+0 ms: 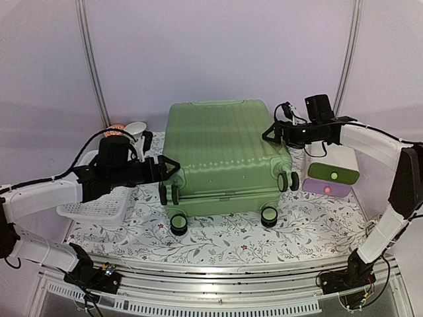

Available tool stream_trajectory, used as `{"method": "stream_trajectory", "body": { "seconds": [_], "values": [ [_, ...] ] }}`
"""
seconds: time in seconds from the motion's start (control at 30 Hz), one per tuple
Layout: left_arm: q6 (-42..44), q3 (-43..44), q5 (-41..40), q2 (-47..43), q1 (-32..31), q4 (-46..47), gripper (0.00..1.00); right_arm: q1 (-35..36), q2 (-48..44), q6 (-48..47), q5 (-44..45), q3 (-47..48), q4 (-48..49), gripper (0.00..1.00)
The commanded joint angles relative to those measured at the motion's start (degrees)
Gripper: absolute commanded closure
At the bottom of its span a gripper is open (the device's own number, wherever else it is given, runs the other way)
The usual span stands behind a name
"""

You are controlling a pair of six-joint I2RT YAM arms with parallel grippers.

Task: Open, take out, and arrange the luggage
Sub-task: Rotate the luggage at the center of the board.

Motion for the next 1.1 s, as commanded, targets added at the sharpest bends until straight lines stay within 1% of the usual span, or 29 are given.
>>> {"method": "stream_trajectory", "body": {
  "seconds": [0.0, 0.07, 0.17, 0.3, 0.4, 0.5, 0.63, 0.73, 0.83, 0.9, 1.07],
  "values": [
    [-3.89, -0.09, 11.26, 1.37, -14.05, 11.68, 0.14, 8.74, 1.36, -4.99, -12.54, -0.37, -2.0, 0.05],
    [-3.82, 0.9, 9.21, 2.04, -17.78, 11.88, 0.14, 8.8, -0.81, -4.92, -10.48, -1.82, -2.14, 0.05],
    [-3.78, 2.48, 6.21, 3.84, -23.16, 12.11, 0.14, 8.71, -5.35, -4.54, -3.6, -3.59, -2.95, 0.05],
    [-3.98, 4.65, 3.9, 8.55, -28.19, 14.06, 0.14, 8.17, -9.95, -3.8, 10.34, -3.47, -5.89, 0.03],
    [-3.36, 7.99, 2.11, 11.89, -31.31, 14.28, 0.14, 7.35, -10.97, -3.64, 14.74, -3.31, -6.21, 0.01],
    [-2.51, 9.91, -3.11, 11.94, -33.52, 12.67, 0.14, 7.3, -9.1, -4.03, 18.96, -1.18, -8.29, 0.01],
    [-4.27, 8.62, -10.88, 7.29, -32.91, 6.64, 0.14, 7.3, -7.05, -3.83, 25.19, 1.49, -9.78, 0.01],
    [-4.93, 6.91, -13.9, 2.3, -30.84, 1.31, 0.13, 7.29, -6.96, -3.23, 29.64, 2.85, -9.77, 0.0],
    [-6.11, 3.87, -13.52, -2.95, -26.61, -1.84, 0.13, 7.09, -6.7, -2.44, 35.48, 4.93, -10.06, 0.01],
    [-6.4, 1.32, -12.37, -6.87, -23.99, -2.23, 0.13, 6.32, -6.54, -1.75, 39.74, 6.3, -10.17, 0.01],
    [-6.44, -2.17, -11.27, -14.97, -19.16, -4.87, 0.12, 2.43, -4.82, -2.01, 45.51, 9.13, -10.52, 0.01]
  ]
}}
